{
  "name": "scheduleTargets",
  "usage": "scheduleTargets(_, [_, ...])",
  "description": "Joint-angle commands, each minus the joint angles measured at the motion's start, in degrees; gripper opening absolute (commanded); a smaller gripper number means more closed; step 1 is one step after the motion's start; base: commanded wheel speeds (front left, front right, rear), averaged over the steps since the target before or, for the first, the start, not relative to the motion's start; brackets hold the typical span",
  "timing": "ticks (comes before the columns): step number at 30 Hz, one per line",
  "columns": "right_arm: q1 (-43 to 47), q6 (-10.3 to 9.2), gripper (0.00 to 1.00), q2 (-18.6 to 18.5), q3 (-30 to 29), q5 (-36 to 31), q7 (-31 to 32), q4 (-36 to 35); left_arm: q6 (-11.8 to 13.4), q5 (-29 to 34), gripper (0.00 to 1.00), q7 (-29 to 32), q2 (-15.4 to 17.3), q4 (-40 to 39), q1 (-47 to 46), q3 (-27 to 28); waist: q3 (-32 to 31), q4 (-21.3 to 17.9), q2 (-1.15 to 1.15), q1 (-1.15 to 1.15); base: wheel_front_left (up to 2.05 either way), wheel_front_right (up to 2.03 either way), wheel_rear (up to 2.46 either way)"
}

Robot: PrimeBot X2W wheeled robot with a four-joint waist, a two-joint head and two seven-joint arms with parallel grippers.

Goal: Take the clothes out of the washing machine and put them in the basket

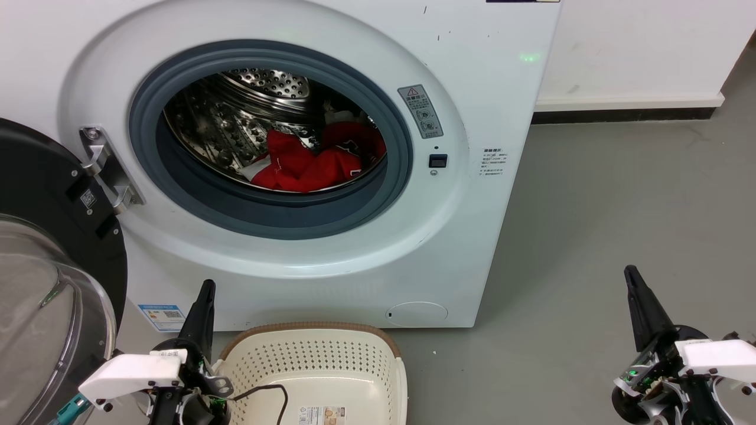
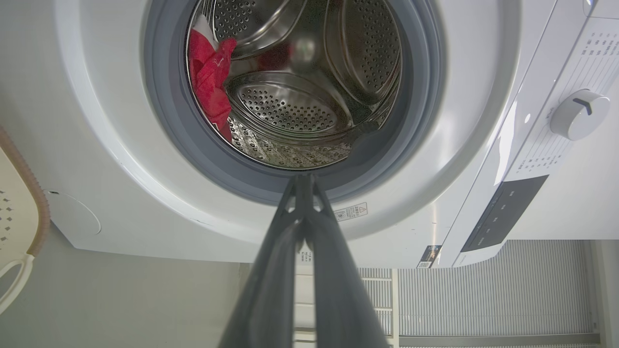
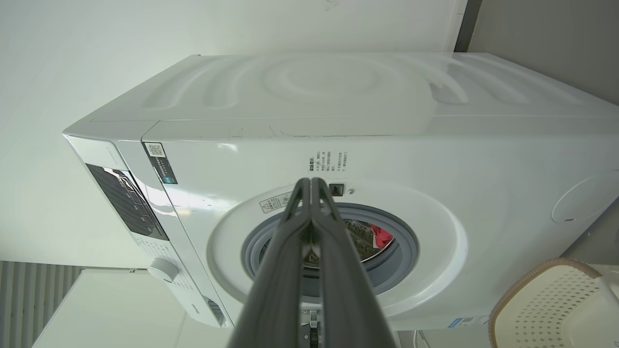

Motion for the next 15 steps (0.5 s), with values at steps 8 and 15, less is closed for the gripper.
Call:
scheduleTargets(8, [-0.7, -0.02, 0.0, 0.1, 0.0, -0.3, 0.0, 0.1, -0.1, 0.0, 0.0, 0.3, 0.1, 0.0, -0.4, 0.1, 0.0, 0.0, 0.0, 0.0, 0.0, 0.0, 0.0])
scheduleTargets(15, [0.0, 0.0, 1.0, 0.0, 0.0, 0.0, 0.0, 0.0, 0.0, 0.0, 1.0, 0.0, 0.0, 0.0, 0.0, 0.0, 0.0, 0.0, 0.0, 0.0, 0.0, 0.0, 0.0])
